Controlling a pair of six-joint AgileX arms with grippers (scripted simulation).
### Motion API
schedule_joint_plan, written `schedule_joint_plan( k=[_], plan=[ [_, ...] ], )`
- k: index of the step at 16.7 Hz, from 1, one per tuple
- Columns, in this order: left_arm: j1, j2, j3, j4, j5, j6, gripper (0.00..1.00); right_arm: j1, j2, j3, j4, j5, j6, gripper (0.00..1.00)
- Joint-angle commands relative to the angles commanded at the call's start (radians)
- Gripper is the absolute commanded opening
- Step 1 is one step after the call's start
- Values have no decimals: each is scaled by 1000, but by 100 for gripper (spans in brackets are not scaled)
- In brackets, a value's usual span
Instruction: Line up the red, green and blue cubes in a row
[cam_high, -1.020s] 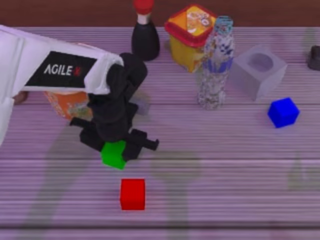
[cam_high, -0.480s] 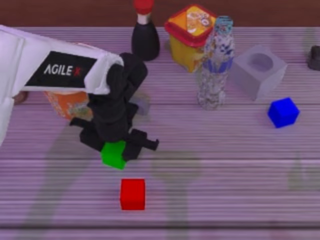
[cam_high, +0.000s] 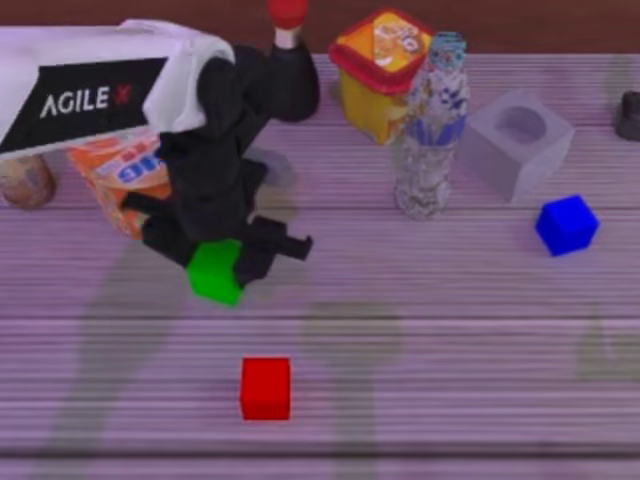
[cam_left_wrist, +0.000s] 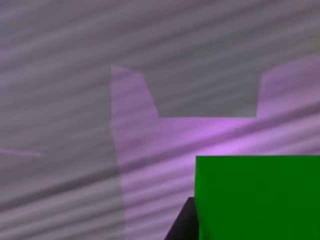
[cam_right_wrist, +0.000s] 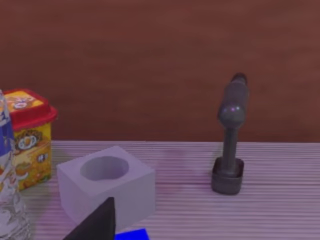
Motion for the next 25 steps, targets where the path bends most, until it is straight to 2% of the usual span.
schedule_joint_plan(
  k=[6, 8, 11, 17, 19, 21, 25],
  plan=[
    [-5, -8, 8, -13, 0, -1, 0, 0, 0, 0, 0, 0, 0, 100],
    [-27, -4, 16, -20, 0, -35, 0, 0, 0, 0, 0, 0, 0, 100],
    [-96, 2, 34, -39, -1, -164, 0, 0, 0, 0, 0, 0, 0, 100],
    [-279, -2, 67, -81, -1, -565, 0, 0, 0, 0, 0, 0, 0, 100],
    [-329, -10, 73, -89, -1, -660, 0, 0, 0, 0, 0, 0, 0, 100],
    [-361, -18, 77, -92, -1, -713, 0, 0, 0, 0, 0, 0, 0, 100],
    [-368, -21, 77, -92, -1, -725, 0, 0, 0, 0, 0, 0, 0, 100]
  ],
)
